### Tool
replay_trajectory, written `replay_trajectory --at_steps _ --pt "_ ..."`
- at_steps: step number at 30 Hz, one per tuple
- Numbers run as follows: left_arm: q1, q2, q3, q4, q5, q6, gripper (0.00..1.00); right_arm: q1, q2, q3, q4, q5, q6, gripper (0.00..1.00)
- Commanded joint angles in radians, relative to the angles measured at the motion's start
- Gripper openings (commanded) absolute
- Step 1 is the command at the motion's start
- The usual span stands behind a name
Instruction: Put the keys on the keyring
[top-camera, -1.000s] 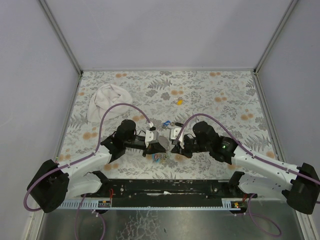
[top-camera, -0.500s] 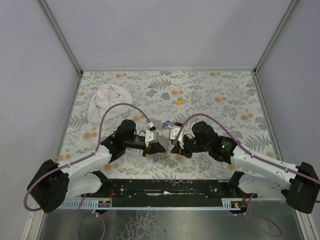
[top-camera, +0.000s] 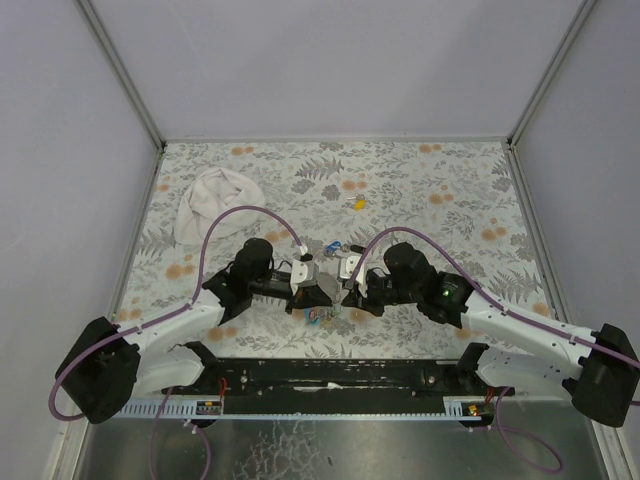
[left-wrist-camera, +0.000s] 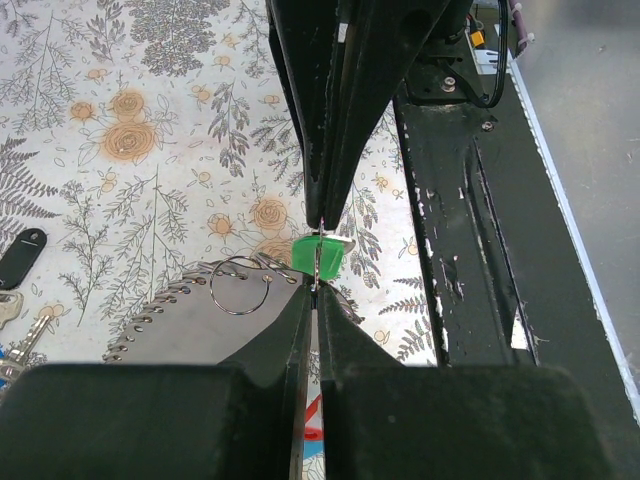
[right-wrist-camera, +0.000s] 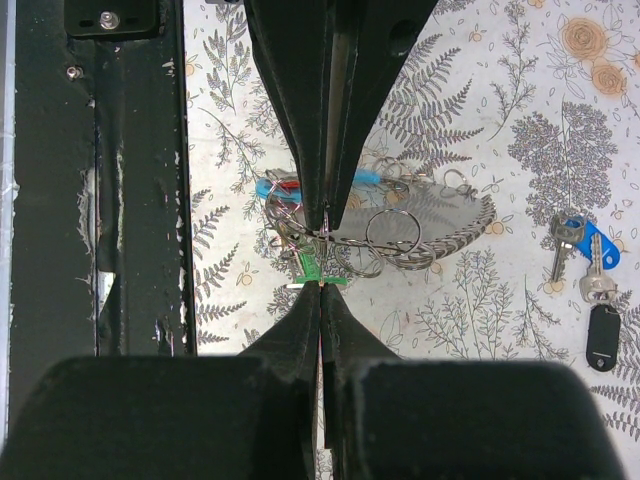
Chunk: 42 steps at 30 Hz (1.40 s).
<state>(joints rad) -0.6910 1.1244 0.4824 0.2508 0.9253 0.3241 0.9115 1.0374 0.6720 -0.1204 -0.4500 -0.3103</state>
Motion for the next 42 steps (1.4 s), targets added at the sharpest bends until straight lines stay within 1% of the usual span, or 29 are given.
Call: replay_trajectory --at_steps 1,31,35,40,42 --pt "-0.002 0.003 0.037 0.048 0.027 0.012 0.00 0.000 0.007 0.037 0.049 -0.015 0.005 0.00" --pt "-0.005 0.015 0.050 0.014 0.036 0.024 0.00 0.002 0.011 0.038 0.070 0.013 0.025 0.00" --pt "-0.005 0.007 0.050 0.002 0.022 0.035 0.00 0.002 0.017 0.055 0.037 0.028 0.017 0.00" --pt "-0.007 -0.010 0.044 -0.002 -0.008 0.043 0.00 0.002 -0.012 0.057 -0.004 0.083 0.016 0.00" --pt "-0.006 -0.016 0.041 -0.012 -0.010 0.060 0.00 0.002 -0.011 0.063 -0.015 0.080 0.016 0.00"
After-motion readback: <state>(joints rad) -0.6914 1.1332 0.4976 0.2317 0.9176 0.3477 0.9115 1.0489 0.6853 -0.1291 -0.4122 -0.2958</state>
